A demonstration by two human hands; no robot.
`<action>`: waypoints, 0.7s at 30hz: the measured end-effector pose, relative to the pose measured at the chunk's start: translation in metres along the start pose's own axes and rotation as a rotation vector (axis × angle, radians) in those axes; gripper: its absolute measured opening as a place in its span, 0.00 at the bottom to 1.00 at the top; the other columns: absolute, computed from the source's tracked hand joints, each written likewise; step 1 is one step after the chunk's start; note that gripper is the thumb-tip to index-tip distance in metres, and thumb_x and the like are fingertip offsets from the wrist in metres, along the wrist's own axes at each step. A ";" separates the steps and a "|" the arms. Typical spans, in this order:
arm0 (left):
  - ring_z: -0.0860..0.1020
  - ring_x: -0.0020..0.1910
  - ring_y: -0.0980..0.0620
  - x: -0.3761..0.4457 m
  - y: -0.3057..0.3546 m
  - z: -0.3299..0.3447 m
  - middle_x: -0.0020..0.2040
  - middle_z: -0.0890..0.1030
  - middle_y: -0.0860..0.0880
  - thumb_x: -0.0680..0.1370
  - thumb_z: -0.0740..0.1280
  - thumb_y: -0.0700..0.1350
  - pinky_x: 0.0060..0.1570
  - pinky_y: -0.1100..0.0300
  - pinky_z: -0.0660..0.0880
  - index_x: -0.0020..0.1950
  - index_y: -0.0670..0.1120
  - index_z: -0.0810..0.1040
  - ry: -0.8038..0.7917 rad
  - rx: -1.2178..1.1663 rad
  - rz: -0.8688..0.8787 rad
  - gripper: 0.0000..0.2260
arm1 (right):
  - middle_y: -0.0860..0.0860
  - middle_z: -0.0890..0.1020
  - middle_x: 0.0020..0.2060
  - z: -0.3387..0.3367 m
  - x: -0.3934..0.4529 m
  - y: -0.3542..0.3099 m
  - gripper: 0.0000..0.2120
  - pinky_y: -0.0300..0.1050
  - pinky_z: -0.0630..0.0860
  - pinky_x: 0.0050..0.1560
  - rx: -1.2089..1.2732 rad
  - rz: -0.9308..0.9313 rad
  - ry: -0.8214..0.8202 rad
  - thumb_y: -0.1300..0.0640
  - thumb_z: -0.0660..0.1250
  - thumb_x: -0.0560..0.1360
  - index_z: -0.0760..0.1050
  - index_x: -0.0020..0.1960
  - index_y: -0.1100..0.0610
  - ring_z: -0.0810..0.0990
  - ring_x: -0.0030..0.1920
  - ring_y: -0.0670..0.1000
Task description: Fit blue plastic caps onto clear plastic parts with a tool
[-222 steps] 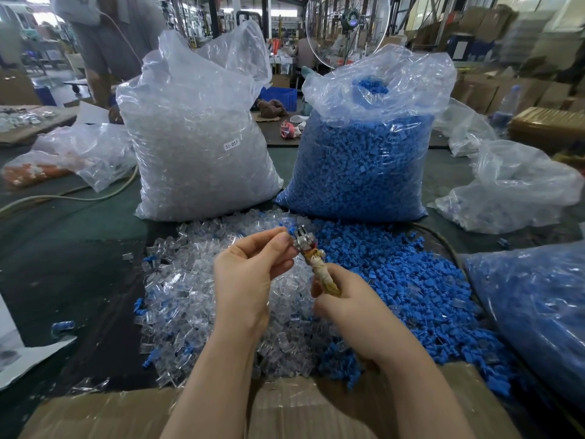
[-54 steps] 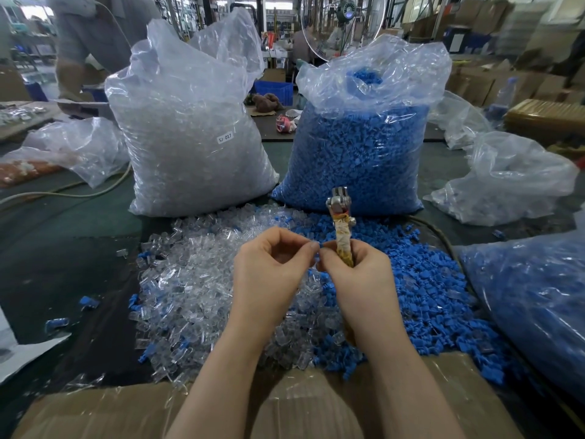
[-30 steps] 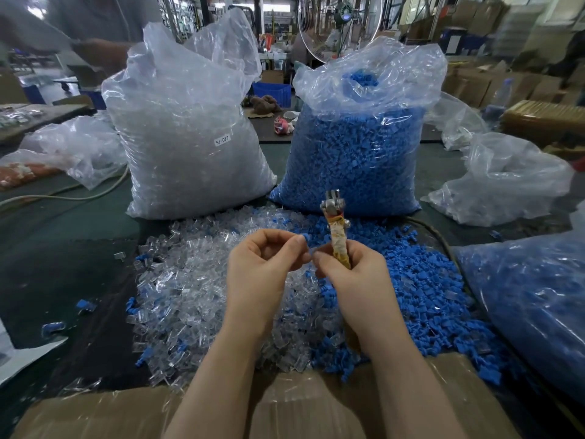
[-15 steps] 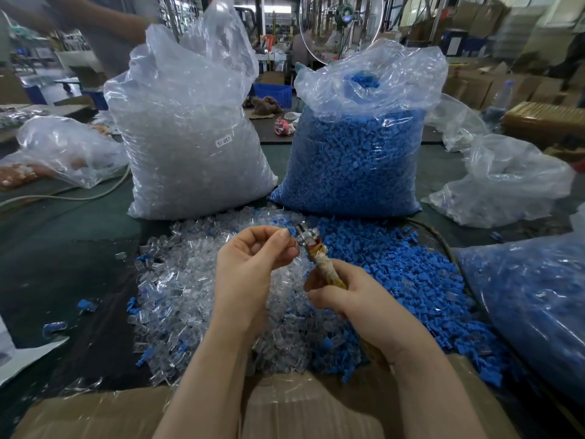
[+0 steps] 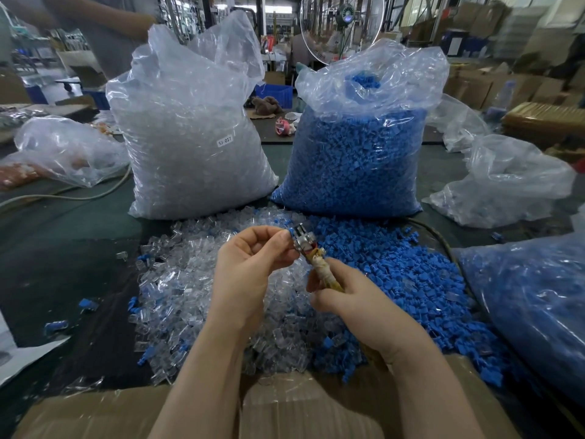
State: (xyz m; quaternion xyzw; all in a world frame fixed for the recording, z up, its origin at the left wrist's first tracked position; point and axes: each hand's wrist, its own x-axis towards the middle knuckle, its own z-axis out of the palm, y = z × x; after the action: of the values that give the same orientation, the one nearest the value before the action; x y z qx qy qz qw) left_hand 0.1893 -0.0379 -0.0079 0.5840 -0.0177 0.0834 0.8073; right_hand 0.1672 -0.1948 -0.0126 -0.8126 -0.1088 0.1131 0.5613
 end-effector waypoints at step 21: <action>0.82 0.36 0.53 0.001 0.000 0.002 0.39 0.85 0.44 0.75 0.70 0.39 0.38 0.64 0.79 0.44 0.41 0.81 0.081 0.035 -0.052 0.01 | 0.38 0.73 0.25 0.008 0.005 -0.003 0.08 0.38 0.64 0.31 -0.073 -0.045 0.036 0.51 0.61 0.65 0.71 0.33 0.36 0.67 0.26 0.40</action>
State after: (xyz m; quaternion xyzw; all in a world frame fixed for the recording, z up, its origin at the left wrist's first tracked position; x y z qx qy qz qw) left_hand 0.1902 -0.0395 -0.0076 0.5944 0.0318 0.0863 0.7989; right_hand 0.1691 -0.1849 -0.0134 -0.8317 -0.1210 0.0820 0.5356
